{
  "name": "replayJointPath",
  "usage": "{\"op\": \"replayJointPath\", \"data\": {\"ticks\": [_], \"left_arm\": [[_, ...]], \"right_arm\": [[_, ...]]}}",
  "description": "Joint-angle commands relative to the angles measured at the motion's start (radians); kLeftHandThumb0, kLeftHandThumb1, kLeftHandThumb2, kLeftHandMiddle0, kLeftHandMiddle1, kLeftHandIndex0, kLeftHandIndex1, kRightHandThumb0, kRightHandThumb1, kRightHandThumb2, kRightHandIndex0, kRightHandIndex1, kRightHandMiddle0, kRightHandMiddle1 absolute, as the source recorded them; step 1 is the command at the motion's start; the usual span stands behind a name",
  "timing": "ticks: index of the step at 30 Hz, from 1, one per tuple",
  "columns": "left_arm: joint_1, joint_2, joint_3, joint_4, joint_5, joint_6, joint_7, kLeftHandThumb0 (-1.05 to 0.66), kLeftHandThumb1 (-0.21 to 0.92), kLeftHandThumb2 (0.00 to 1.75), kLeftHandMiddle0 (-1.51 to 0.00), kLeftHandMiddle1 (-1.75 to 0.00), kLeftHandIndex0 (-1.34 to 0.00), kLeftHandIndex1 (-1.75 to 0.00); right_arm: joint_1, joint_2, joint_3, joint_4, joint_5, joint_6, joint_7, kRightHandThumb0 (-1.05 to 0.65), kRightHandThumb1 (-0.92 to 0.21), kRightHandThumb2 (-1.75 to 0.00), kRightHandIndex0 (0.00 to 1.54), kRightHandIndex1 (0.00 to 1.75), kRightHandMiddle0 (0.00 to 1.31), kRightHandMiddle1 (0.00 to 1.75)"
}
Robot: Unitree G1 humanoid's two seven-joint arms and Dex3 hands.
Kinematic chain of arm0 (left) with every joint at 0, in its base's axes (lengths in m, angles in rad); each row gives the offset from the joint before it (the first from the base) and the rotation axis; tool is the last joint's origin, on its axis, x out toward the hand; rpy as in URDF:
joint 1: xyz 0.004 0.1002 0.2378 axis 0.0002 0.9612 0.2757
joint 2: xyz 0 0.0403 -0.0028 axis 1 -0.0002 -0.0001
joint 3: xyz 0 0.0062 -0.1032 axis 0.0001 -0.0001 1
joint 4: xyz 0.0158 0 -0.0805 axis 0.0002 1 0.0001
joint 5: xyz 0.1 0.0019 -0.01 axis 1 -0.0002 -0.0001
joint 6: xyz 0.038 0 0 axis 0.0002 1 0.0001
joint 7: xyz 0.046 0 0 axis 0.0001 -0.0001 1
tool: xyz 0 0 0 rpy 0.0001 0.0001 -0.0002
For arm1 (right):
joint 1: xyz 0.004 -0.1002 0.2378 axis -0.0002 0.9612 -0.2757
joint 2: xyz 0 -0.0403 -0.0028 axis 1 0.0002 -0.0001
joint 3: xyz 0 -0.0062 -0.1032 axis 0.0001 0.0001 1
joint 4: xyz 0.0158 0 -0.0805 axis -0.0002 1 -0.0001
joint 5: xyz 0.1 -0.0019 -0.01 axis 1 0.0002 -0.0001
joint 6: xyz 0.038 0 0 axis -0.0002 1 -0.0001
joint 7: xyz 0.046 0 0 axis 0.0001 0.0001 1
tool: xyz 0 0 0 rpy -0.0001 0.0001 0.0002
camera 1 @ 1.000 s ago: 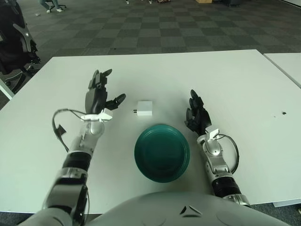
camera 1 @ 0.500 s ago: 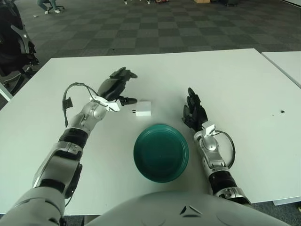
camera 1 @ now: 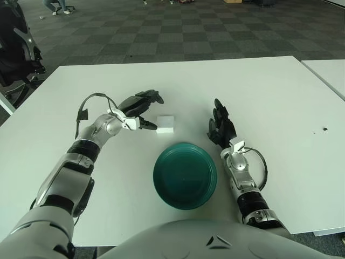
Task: Put the charger into the plate.
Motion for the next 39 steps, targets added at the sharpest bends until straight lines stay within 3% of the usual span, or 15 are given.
{"op": "replayJointPath", "data": {"ticks": [1, 14, 28, 34, 39], "left_arm": [[-0.068, 0.029, -0.012, 0.016, -0.062, -0.052, -0.110, -1.05, 0.92, 0.35, -0.21, 0.00, -0.02, -1.37], [-0.112, 0.007, -0.019, 0.059, -0.195, -0.099, -0.386, -1.01, 0.92, 0.30, -0.15, 0.00, 0.00, -1.21], [-0.151, -0.057, -0.067, 0.165, -0.143, -0.074, -0.385, -1.00, 0.92, 0.26, -0.12, 0.00, 0.00, -1.00], [-0.165, -0.077, -0.078, 0.192, -0.132, -0.020, -0.384, -1.02, 0.92, 0.24, -0.07, 0.00, 0.00, -0.90], [-0.175, -0.106, -0.107, 0.220, -0.080, 0.050, -0.293, -1.04, 0.92, 0.24, -0.02, 0.00, 0.00, -0.86]], "right_arm": [[0.137, 0.014, -0.001, 0.235, -0.004, 0.112, -0.008, -0.83, -0.92, -0.81, 0.00, 0.00, 0.00, 0.11], [0.119, 0.014, 0.006, 0.280, -0.017, 0.097, -0.013, -0.87, -0.92, -0.82, 0.00, 0.00, 0.00, 0.10], [0.101, 0.011, 0.005, 0.317, -0.023, 0.078, -0.016, -0.90, -0.92, -0.80, 0.00, 0.00, 0.00, 0.03], [0.091, 0.014, -0.005, 0.334, -0.012, 0.081, -0.018, -0.90, -0.92, -0.79, 0.00, 0.00, 0.00, 0.02], [0.086, 0.011, -0.006, 0.344, -0.011, 0.081, -0.017, -0.91, -0.92, -0.80, 0.00, 0.00, 0.00, 0.01]]}}
